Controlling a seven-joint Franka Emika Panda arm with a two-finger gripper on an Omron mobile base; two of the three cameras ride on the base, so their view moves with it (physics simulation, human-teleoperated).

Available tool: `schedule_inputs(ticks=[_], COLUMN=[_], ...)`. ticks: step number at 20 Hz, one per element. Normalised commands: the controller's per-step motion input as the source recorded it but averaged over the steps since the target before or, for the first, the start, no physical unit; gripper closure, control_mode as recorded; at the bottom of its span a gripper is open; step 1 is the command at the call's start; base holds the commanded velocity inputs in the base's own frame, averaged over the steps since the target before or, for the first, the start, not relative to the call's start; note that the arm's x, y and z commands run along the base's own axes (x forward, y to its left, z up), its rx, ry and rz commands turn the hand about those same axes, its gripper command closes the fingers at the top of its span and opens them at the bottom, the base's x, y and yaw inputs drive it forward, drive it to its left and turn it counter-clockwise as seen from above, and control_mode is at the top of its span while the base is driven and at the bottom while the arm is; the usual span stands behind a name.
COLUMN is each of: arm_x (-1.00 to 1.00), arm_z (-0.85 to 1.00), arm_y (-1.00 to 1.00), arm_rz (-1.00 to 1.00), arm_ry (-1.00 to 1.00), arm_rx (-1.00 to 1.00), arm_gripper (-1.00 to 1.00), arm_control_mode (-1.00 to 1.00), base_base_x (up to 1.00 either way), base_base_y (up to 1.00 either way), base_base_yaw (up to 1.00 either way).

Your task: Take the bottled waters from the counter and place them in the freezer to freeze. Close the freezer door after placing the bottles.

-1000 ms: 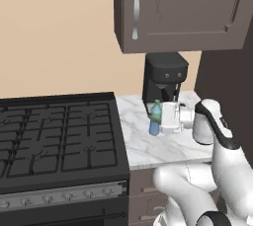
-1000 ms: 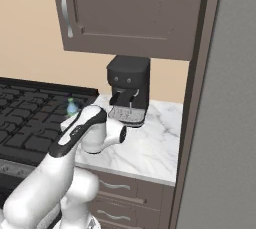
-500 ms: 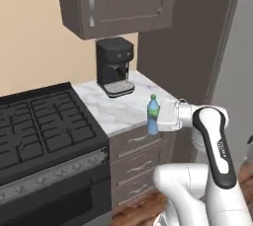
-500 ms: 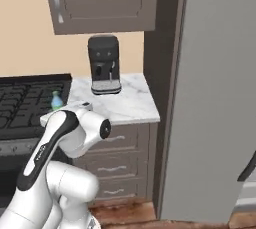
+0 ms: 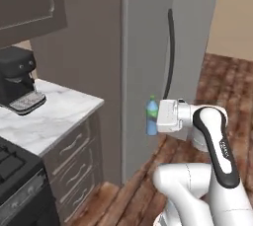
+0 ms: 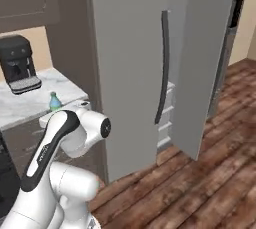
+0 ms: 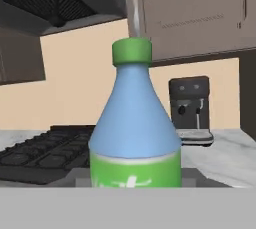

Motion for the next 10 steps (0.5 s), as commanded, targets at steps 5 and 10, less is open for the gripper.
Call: schedule_inputs(ticks=[5, 10], arm_x=[0.0, 0.0], arm_z=[0.0, 0.0], arm_y=[0.0, 0.0], arm_rz=[0.0, 0.0], arm_ry=[0.0, 0.0], arm_rx=[0.0, 0.0], arm_gripper=[1.0, 1.0], arm_control_mode=[1.0, 1.0], base_base_x=[0.46, 1.0], base_base_y=[-0.77, -0.68], base_base_yaw=[-0.74, -0.2])
